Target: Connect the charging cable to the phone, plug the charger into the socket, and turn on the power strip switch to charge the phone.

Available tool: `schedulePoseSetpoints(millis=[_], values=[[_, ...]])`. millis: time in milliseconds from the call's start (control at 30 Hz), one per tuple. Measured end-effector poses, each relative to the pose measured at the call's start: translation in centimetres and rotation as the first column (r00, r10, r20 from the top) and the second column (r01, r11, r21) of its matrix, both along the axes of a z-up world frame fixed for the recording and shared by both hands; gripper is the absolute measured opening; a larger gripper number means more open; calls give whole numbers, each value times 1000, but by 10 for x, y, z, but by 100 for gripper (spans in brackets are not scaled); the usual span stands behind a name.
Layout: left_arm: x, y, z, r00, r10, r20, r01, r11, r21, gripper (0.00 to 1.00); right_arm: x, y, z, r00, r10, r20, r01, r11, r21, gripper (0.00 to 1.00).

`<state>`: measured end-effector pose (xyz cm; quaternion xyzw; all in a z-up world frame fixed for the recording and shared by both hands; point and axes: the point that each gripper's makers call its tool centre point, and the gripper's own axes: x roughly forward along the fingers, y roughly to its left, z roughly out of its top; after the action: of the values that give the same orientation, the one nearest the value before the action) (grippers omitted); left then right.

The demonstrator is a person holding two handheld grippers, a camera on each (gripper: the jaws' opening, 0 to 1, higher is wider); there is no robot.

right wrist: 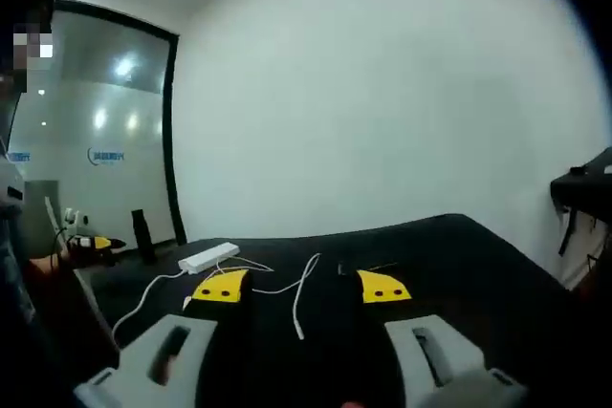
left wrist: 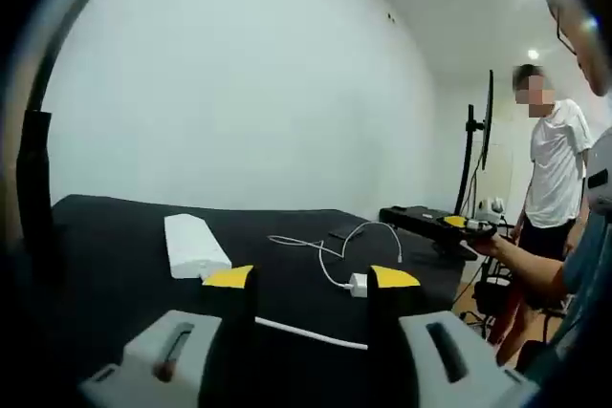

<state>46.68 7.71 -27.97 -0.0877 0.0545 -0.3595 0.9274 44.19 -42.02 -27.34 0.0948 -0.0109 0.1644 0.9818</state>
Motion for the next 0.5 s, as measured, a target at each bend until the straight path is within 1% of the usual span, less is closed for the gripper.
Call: schedulePoseSetpoints(millis=[367,500], values=[[1,3,-4,1000,4,-9,-4,1000,10,42,2,2,-4,1000,8,-12,-8,1000,-3,40],[2,3,-5,1000,3,-10,-3,1000,10,42,3,1,-6,1000,11,-20,-11,1000,-15,40]])
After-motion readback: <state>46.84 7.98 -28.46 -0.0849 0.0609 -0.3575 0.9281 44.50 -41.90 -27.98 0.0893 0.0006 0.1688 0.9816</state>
